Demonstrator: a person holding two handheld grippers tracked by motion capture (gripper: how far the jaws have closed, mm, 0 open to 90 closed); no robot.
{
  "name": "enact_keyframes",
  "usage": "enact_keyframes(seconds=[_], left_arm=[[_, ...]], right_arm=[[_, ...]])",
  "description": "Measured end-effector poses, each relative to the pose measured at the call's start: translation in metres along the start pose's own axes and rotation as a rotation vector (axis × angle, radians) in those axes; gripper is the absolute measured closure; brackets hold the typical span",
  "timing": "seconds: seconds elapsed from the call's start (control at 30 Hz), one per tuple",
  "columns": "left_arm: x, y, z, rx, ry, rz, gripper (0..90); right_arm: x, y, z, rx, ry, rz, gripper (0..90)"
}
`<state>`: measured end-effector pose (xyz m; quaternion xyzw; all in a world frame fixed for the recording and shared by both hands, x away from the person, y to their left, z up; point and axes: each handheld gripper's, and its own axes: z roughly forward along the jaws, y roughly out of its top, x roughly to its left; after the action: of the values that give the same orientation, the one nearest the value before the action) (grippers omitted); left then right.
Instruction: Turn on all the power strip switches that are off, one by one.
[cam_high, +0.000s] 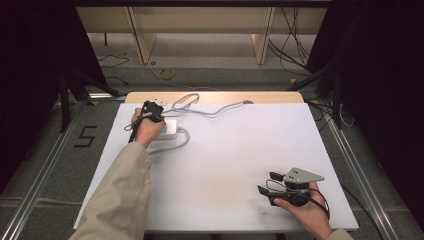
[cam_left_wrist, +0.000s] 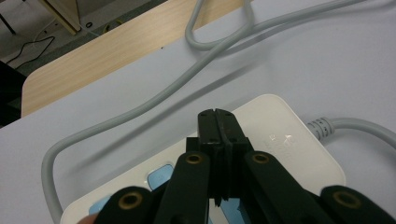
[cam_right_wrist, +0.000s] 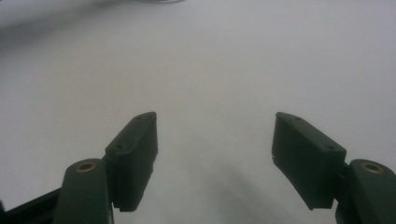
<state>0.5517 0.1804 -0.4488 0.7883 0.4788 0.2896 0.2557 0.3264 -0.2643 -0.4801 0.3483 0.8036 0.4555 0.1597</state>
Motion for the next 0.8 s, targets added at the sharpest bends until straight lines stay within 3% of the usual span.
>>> enact_keyframes(seconds=[0.8], left_arm=[[-0.0036, 0.0050, 0.0099, 0.038, -0.011, -0.008, 89.9]], right_arm=[[0.0005, 0.0000, 0.0003, -0.001, 0.011, 0.001, 31.7]])
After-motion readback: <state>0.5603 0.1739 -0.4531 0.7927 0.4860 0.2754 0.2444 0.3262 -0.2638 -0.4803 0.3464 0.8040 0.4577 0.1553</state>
